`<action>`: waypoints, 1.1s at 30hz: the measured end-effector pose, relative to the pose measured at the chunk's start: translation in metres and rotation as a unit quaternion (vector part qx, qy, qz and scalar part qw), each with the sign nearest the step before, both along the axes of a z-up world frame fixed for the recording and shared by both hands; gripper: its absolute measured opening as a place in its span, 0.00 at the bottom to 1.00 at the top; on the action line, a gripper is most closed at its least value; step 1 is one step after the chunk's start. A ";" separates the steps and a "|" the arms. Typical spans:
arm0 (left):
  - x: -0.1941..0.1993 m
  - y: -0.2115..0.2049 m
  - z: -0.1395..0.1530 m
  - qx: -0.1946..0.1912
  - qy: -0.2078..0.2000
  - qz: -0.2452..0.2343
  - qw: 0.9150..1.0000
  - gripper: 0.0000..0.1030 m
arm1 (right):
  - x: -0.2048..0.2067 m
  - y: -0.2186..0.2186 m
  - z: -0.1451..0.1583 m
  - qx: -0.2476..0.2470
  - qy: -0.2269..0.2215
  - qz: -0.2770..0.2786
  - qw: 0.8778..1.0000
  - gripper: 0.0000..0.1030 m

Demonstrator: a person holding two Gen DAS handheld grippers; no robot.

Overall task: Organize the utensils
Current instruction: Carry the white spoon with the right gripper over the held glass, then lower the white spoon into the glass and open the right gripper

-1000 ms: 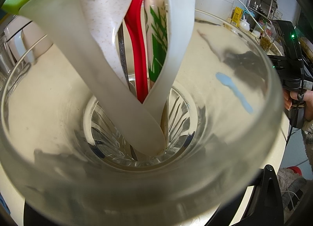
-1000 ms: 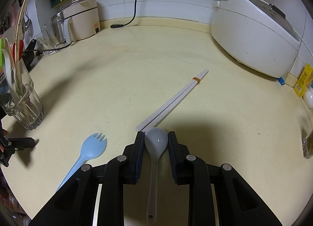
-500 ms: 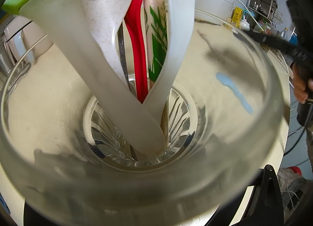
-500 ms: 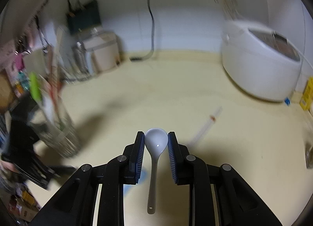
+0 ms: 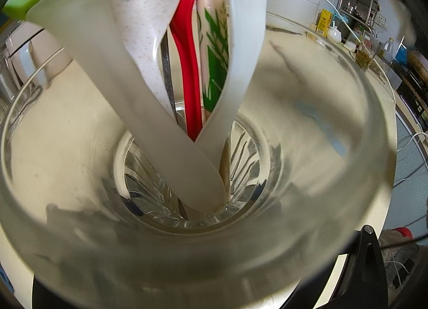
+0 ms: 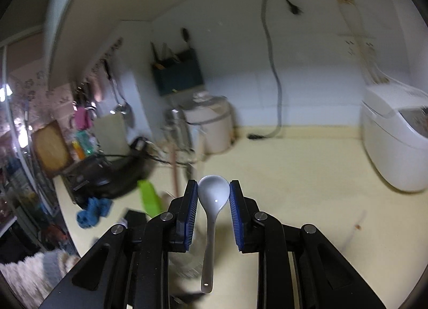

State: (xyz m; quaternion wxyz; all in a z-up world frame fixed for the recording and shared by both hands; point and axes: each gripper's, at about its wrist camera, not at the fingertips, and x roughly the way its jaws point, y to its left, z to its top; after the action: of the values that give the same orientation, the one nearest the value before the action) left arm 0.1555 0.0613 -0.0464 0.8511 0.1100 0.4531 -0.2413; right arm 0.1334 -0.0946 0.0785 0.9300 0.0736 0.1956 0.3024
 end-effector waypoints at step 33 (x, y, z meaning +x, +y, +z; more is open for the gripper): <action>0.001 0.005 0.001 -0.007 0.001 0.000 1.000 0.99 | 0.021 0.092 -0.006 -0.049 -0.039 0.053 0.997 0.23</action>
State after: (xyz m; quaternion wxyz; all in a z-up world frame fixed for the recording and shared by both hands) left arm 0.1563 0.0660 -0.0449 0.8513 0.1034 0.4526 -0.2445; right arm 0.1540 -0.0021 0.0722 0.9220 0.0057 0.1770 0.3442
